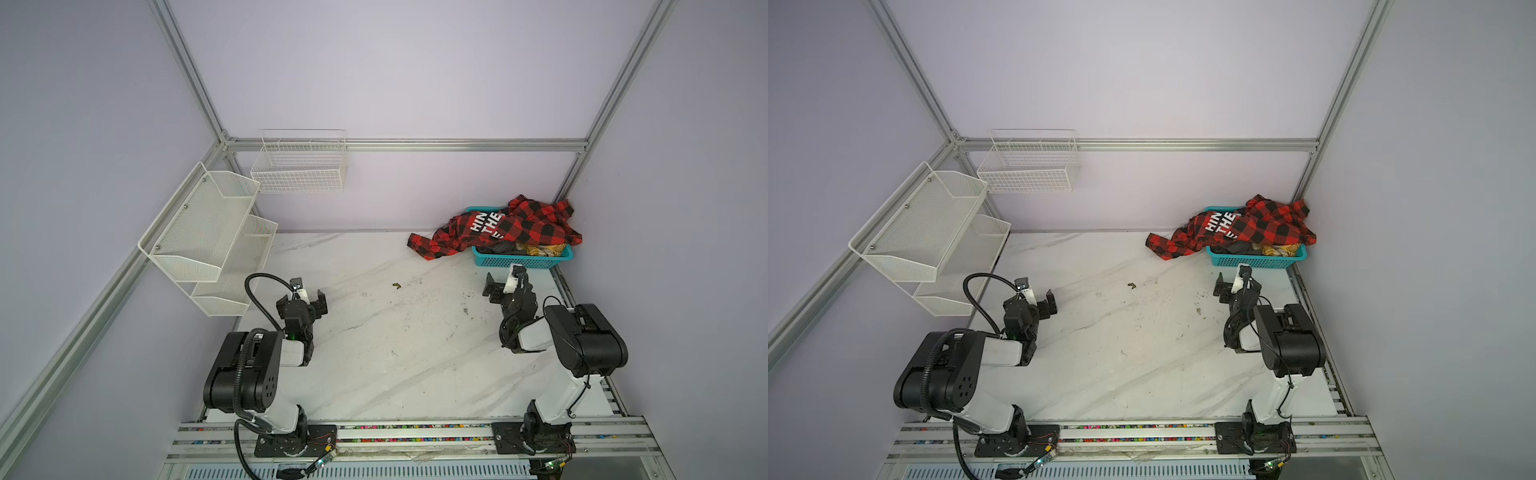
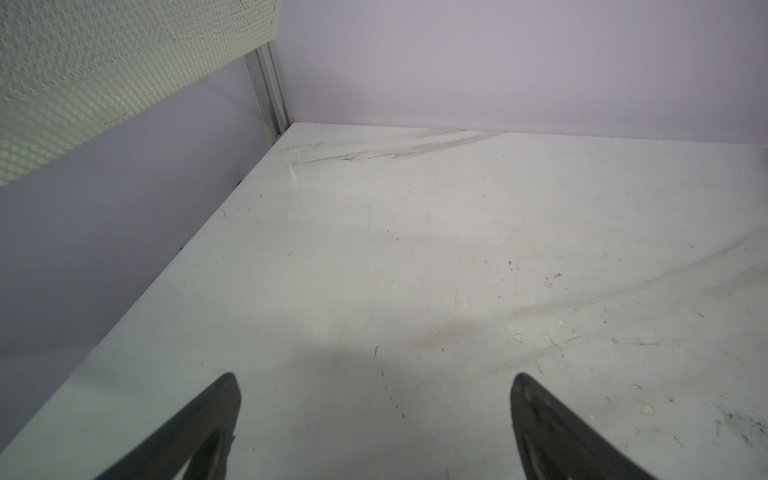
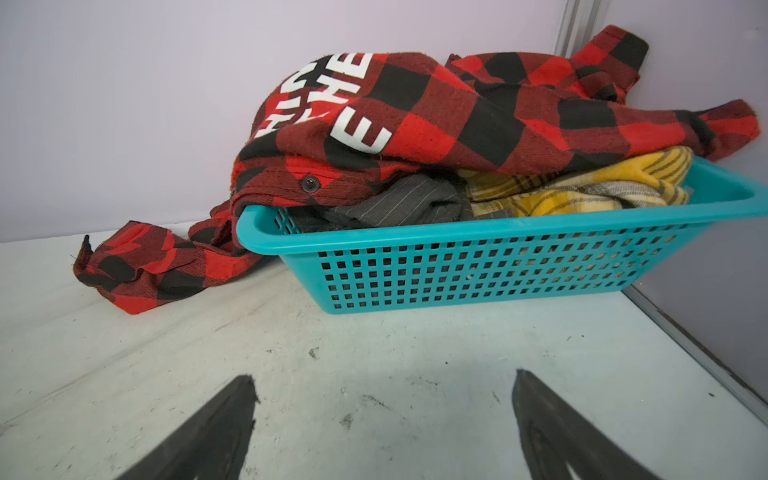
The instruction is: Fold and stack the long sleeve shirts
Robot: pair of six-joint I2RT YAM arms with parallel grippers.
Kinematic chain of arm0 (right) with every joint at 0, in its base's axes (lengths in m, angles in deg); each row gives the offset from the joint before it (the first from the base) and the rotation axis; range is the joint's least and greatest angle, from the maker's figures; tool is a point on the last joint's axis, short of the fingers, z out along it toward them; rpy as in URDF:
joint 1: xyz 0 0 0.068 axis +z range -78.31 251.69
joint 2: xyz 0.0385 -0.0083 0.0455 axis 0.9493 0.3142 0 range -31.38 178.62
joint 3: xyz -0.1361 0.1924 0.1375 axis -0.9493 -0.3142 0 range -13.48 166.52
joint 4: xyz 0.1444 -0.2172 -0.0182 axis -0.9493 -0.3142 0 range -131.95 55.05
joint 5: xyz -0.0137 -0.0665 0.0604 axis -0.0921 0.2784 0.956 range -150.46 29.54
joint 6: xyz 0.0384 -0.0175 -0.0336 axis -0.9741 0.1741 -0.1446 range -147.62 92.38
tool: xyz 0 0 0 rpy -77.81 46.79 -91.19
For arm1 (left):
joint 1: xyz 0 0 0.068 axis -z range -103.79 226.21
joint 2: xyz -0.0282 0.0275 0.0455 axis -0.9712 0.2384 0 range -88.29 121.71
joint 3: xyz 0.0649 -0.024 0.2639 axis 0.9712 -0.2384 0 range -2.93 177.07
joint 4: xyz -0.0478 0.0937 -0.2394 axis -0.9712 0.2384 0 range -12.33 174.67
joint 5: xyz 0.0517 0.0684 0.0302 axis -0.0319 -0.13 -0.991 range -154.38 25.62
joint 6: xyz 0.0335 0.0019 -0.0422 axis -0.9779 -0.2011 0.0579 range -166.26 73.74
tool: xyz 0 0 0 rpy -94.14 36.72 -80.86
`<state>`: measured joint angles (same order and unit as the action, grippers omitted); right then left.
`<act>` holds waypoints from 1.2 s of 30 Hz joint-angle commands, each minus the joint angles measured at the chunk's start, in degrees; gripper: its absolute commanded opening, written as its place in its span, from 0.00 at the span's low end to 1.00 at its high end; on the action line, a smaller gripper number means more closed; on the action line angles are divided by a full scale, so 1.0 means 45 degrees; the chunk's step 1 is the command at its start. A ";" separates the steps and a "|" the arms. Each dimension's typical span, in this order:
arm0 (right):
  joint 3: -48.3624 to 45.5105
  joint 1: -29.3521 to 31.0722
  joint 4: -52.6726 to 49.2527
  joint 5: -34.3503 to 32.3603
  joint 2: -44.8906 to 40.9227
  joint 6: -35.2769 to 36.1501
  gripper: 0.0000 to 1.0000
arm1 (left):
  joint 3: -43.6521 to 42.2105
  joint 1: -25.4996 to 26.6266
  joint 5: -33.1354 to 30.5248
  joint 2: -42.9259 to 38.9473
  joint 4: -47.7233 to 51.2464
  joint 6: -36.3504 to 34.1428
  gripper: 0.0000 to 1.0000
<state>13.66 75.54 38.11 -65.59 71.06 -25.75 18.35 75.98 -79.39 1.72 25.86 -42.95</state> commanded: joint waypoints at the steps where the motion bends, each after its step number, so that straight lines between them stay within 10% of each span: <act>1: -0.0039 0.0054 0.0634 0.0106 -0.0100 0.0270 0.97 | -0.0010 0.0028 -0.0140 -0.0029 -0.0724 -0.0191 1.00; 23: -0.0018 0.0041 0.0678 -0.0192 -0.0155 0.0210 0.97 | 0.0026 0.0031 -0.0207 -0.0023 -0.0654 -0.0127 1.00; 28: 0.5497 0.0051 -0.9746 -0.3693 -0.2516 -0.2935 0.97 | 0.0755 0.0452 -0.0121 -0.0960 0.1284 -0.0917 1.00; 31: 1.0172 0.0053 -1.3812 -0.3362 -0.1998 -0.4297 0.97 | 0.4753 0.0846 -0.1009 -0.2298 0.7864 -0.0288 1.00; 36: 1.4730 -0.0498 -1.6986 -0.1668 0.0307 -0.7054 0.97 | 0.9702 0.1510 -0.1378 -0.2197 1.2209 0.3729 1.00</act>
<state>72.10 74.43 -18.06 -75.12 65.83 -48.44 48.08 80.85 -83.10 -6.43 65.73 -37.02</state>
